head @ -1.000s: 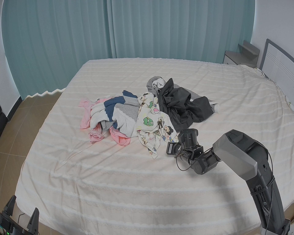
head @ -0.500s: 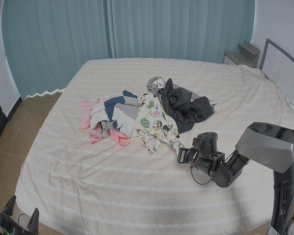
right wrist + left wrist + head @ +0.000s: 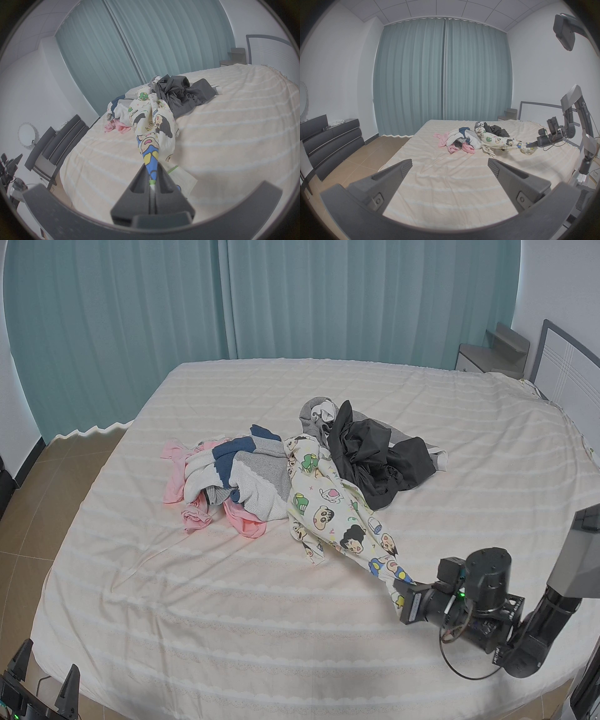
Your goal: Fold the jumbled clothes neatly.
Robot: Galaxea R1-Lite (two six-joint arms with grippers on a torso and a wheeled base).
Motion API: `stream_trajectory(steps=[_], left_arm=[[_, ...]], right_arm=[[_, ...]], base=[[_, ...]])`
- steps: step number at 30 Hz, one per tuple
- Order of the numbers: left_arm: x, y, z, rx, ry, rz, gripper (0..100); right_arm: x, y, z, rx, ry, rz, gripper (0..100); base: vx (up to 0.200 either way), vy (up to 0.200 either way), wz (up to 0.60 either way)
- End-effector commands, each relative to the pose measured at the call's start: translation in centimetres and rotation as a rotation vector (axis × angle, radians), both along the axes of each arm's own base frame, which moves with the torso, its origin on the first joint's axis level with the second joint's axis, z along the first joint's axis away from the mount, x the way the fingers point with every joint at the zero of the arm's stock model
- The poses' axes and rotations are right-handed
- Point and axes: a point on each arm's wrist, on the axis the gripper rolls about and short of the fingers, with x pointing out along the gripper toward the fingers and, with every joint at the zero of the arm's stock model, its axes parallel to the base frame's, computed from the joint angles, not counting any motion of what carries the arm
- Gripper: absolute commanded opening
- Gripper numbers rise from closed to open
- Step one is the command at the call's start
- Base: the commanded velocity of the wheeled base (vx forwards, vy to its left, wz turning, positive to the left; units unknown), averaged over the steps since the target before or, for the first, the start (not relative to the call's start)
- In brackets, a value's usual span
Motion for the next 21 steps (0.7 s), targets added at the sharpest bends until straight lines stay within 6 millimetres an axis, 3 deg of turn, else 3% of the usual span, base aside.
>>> stream_trajectory(steps=[1,4,8,17,21], left_arm=[[0.0,0.0,-0.5,-0.001,0.004,0.000,100],[0.0,0.0,-0.5,-0.001,0.004,0.000,100],[0.0,0.0,-0.5,-0.001,0.004,0.000,100],[0.0,0.0,-0.5,0.019,-0.001,-0.006,100],[0.0,-0.1,-0.4,0.094,-0.007,-0.024,100]], right_arm=[[-5.3,-3.2,1.3,0.013,-0.024,0.037,0],[-6.6,-4.3,1.4,0.017,-0.020,0.042,0],[-6.7,-5.2,2.8,0.056,-0.076,0.008,0],[-8.1,-5.7,3.7,0.017,-0.065,0.045,0],[-9.0,-6.2,5.3,0.035,-0.148,0.057,0]], base=[[0.000,0.000,0.00],[0.000,0.000,0.00],[0.000,0.000,0.00],[0.000,0.000,0.00],[0.000,0.000,0.00]])
